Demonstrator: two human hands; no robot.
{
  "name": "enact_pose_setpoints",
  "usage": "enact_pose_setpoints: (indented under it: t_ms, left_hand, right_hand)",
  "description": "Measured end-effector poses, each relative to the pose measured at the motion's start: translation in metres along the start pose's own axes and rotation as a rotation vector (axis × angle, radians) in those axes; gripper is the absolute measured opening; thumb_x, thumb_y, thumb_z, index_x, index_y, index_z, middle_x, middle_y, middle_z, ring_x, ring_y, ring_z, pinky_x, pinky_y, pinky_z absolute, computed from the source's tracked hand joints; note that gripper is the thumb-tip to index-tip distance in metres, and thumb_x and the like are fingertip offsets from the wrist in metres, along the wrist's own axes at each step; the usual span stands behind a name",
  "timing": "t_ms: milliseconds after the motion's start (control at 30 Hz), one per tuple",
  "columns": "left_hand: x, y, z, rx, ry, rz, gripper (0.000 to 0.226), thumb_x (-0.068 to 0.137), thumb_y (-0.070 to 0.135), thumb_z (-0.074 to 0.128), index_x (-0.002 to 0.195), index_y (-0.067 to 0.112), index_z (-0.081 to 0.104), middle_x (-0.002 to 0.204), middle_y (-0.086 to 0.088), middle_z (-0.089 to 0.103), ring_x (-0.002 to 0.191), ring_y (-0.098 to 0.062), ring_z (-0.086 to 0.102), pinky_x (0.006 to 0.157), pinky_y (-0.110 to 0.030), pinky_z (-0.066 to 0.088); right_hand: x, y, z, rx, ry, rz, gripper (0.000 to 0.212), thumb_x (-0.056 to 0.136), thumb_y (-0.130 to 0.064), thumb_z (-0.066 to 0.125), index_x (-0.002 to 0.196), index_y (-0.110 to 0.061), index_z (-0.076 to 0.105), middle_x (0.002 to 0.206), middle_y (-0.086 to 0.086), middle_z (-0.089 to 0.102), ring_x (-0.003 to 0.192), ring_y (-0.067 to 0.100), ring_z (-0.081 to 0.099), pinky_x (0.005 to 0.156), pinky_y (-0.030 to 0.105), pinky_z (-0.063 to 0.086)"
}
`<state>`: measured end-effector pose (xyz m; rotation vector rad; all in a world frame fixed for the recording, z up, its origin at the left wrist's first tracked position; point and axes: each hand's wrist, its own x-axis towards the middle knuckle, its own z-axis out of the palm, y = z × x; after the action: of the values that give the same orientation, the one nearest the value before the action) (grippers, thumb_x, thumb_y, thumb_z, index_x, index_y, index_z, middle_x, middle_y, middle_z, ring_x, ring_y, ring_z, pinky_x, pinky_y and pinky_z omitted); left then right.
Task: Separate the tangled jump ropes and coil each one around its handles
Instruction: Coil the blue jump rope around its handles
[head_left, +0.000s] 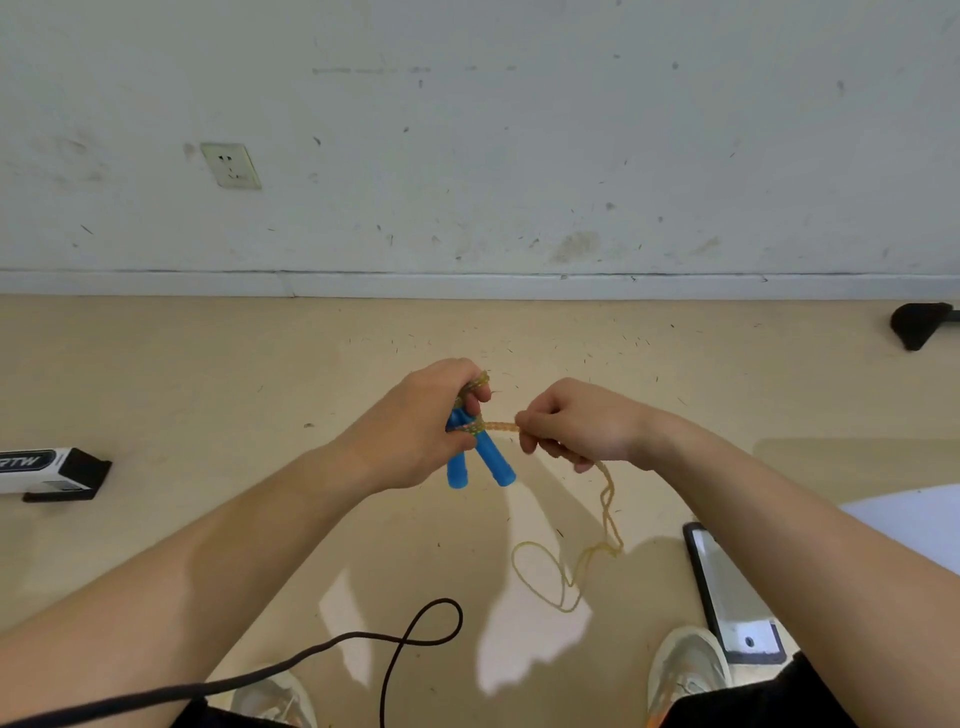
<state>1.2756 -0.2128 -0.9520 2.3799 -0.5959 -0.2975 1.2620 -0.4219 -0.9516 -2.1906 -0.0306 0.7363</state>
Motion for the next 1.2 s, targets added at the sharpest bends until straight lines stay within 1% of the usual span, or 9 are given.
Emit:
enact_pose_setpoints:
  t_ms: [200,333,433,567,767,867,967,1067,1200]
  left_hand:
    - [0.006,-0.010,0.009,-0.062,0.286,-0.033,0.034,0.084,-0.001,0.071,0.103,0.022,0.054,0.095,0.008,0.054,0.085,-0.006,0.055,0.073,-0.014,0.045]
    - [0.013,-0.015,0.016,-0.264,0.510,-0.117,0.033,0.082,0.003,0.075,0.102,0.021,0.055,0.093,0.005,0.057,0.083,-0.008,0.057,0.075,-0.016,0.050]
    - [0.015,-0.013,0.020,-0.486,0.599,-0.236,0.033,0.084,0.009,0.077,0.107,0.020,0.056,0.096,0.007,0.058,0.091,-0.020,0.064,0.077,-0.036,0.059]
    - [0.016,-0.012,0.018,-0.861,0.575,-0.464,0.032,0.087,0.006,0.074,0.112,0.011,0.055,0.101,0.000,0.057,0.094,-0.027,0.069,0.071,-0.035,0.062]
    - [0.017,-0.011,0.017,-0.995,0.557,-0.573,0.036,0.082,0.002,0.078,0.108,0.007,0.056,0.090,0.000,0.056,0.086,-0.025,0.070,0.069,-0.034,0.061]
    - [0.017,-0.009,0.015,-0.992,0.566,-0.573,0.037,0.079,0.001,0.080,0.106,0.009,0.055,0.091,0.000,0.056,0.084,-0.024,0.070,0.066,-0.031,0.060]
    - [0.019,-0.007,0.010,-1.032,0.577,-0.565,0.039,0.078,-0.001,0.081,0.106,0.010,0.055,0.089,0.001,0.055,0.078,-0.021,0.068,0.063,-0.029,0.060]
    - [0.019,-0.006,0.004,-1.105,0.568,-0.553,0.039,0.077,0.001,0.082,0.106,0.009,0.056,0.091,-0.001,0.055,0.078,-0.020,0.069,0.066,-0.031,0.061]
    - [0.017,-0.001,-0.007,-1.272,0.419,-0.477,0.034,0.081,0.002,0.077,0.107,0.006,0.055,0.094,-0.006,0.054,0.080,-0.021,0.068,0.067,-0.029,0.061]
  right_hand:
    - [-0.003,-0.010,0.023,-0.239,0.351,-0.210,0.021,0.095,-0.033,0.056,0.089,-0.024,0.074,0.071,-0.005,0.069,0.056,0.016,0.059,0.060,0.034,0.054]
    - [-0.008,-0.017,0.056,-0.435,0.492,-0.306,0.018,0.096,-0.023,0.043,0.106,-0.022,0.058,0.074,-0.002,0.059,0.066,0.028,0.053,0.061,0.039,0.047]
    - [-0.005,-0.015,0.081,-0.524,0.531,-0.341,0.049,0.099,-0.017,0.039,0.148,-0.020,0.034,0.096,0.003,0.055,0.071,0.030,0.054,0.060,0.039,0.042]
    - [-0.005,-0.011,0.092,-0.606,0.559,-0.375,0.068,0.093,-0.003,0.044,0.157,-0.011,0.020,0.103,0.010,0.052,0.060,0.025,0.039,0.046,0.034,0.027]
    - [-0.005,-0.005,0.108,-0.613,0.552,-0.421,0.072,0.076,0.001,0.062,0.145,0.003,0.042,0.081,0.006,0.048,0.054,0.018,0.027,0.042,0.023,0.004]
    - [0.000,-0.003,0.114,-0.521,0.585,-0.470,0.063,0.083,0.003,0.058,0.144,-0.002,0.043,0.084,0.006,0.050,0.055,0.020,0.034,0.040,0.030,0.027]
    - [-0.005,-0.007,0.108,-0.112,0.529,-0.411,0.035,0.099,-0.005,0.047,0.130,-0.016,0.056,0.092,0.002,0.059,0.066,0.018,0.057,0.065,0.034,0.051]
    - [-0.007,-0.010,0.098,0.443,0.439,-0.215,0.010,0.099,-0.018,0.056,0.107,-0.017,0.062,0.080,0.001,0.069,0.056,0.009,0.063,0.064,0.028,0.055]
    - [-0.001,-0.003,0.087,0.339,0.212,-0.143,0.028,0.103,-0.032,0.047,0.091,-0.017,0.066,0.062,-0.005,0.058,0.058,0.012,0.051,0.064,0.031,0.047]
